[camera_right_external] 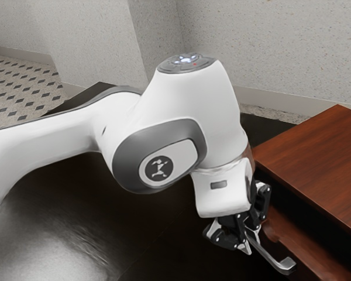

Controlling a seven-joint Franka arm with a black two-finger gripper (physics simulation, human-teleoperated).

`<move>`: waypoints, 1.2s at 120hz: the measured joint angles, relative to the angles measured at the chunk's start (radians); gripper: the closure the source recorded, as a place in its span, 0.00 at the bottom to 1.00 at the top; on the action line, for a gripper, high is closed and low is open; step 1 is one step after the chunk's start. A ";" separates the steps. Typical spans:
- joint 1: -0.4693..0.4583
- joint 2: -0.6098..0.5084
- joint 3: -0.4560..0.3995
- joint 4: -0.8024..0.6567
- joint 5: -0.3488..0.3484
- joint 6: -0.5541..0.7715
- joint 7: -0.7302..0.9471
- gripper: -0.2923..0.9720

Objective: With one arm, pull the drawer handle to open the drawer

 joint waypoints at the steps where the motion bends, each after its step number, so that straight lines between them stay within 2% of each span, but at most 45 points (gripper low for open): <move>1: 0.000 -0.002 0.000 -0.001 0.000 0.000 0.000 0.75; 144: -0.011 -0.240 -0.001 -0.229 -0.020 -0.029 0.006 0.75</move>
